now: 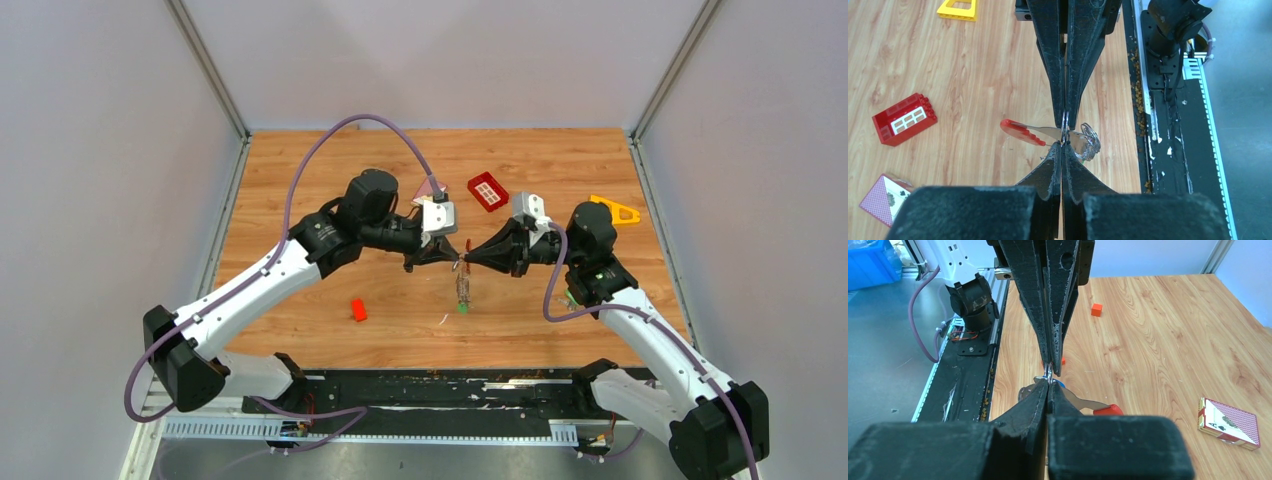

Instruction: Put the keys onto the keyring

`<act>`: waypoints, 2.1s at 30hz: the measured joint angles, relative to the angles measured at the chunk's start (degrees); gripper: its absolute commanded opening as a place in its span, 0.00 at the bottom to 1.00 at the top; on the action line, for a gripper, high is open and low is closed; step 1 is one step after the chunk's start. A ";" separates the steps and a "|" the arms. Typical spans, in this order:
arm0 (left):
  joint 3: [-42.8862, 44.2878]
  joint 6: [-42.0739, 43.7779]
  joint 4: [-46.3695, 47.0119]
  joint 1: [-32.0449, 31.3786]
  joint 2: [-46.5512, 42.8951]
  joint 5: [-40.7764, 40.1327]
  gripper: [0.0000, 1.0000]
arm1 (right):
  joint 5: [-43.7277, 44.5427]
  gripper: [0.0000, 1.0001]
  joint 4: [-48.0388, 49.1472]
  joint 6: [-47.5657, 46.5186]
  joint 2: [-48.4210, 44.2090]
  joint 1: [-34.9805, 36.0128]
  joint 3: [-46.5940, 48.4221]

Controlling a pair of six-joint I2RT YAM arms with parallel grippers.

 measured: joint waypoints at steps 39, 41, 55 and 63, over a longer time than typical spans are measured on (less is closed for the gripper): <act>2.99 4.50 -1.97 -1.20 1.38 -0.76 0.44 | 0.87 0.00 -2.40 -3.65 0.04 0.00 0.00; 2.99 4.48 -1.88 -1.20 1.64 -0.61 0.40 | 0.72 0.00 -2.40 -3.65 0.04 0.00 0.00; 2.99 4.00 -1.60 -1.31 2.71 0.90 0.04 | 0.61 0.00 -2.56 -3.65 0.04 0.00 0.00; 3.41 3.91 -2.89 -1.68 2.84 -0.39 0.00 | 1.29 0.12 -4.04 -4.92 0.04 0.00 0.13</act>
